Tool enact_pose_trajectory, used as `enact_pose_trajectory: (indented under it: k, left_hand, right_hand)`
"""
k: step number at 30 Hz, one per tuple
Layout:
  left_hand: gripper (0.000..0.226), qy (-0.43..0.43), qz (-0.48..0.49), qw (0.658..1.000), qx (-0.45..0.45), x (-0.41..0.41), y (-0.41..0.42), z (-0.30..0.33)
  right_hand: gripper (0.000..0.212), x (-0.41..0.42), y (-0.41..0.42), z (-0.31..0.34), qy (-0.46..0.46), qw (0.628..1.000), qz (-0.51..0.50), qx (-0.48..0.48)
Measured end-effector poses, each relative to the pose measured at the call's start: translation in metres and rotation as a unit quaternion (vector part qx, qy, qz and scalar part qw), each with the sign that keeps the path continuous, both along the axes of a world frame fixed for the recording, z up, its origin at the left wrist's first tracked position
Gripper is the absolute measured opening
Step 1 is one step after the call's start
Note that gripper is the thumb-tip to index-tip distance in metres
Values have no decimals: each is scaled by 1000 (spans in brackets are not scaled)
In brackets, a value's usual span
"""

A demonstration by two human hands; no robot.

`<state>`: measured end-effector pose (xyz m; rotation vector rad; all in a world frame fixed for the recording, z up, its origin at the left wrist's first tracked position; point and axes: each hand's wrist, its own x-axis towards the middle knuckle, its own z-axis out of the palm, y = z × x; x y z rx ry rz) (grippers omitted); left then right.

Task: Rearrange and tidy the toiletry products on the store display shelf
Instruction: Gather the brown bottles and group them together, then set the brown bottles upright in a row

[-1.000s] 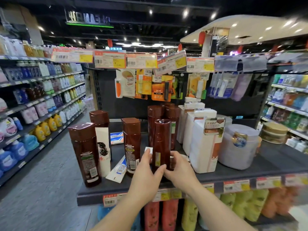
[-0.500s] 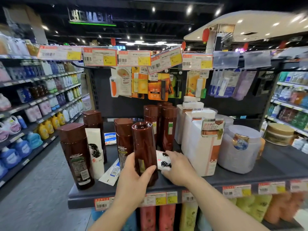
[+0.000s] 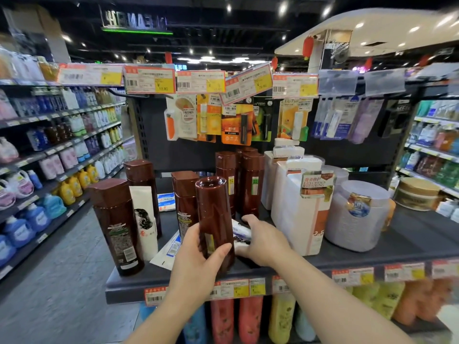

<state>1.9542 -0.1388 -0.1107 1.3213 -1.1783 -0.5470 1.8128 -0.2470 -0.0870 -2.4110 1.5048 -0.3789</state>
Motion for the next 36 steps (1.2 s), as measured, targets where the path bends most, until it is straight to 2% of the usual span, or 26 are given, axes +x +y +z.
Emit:
enact_pose_trajectory:
  k: [3, 8, 12, 18, 25, 30, 36]
  left_hand:
    - [43, -4, -3, 1000, 1, -1, 1, -1]
    - [44, -2, 0, 1000, -8, -6, 1, 2]
    - [43, 16, -5, 999, -27, -11, 1, 7]
    - [41, 19, -4, 999, -36, -18, -4, 7]
    - [43, 9, -16, 1000, -25, -25, -11, 3]
    - [50, 7, -30, 999, -14, -29, -19, -1]
    - [47, -5, -24, 1000, -7, -34, -29, -2]
  right_hand:
    - [78, -5, 6, 6, -22, 1000, 4, -4]
    - [67, -14, 13, 12, 39, 997, 38, 61]
    - [68, -23, 19, 12, 60, 997, 14, 50]
    - [69, -32, 29, 10, 40, 998, 26, 50]
    - [77, -57, 40, 10, -29, 998, -17, 58]
    - [77, -76, 46, 3, -91, 994, -42, 54]
    - [72, -95, 59, 3, -160, 984, -63, 51]
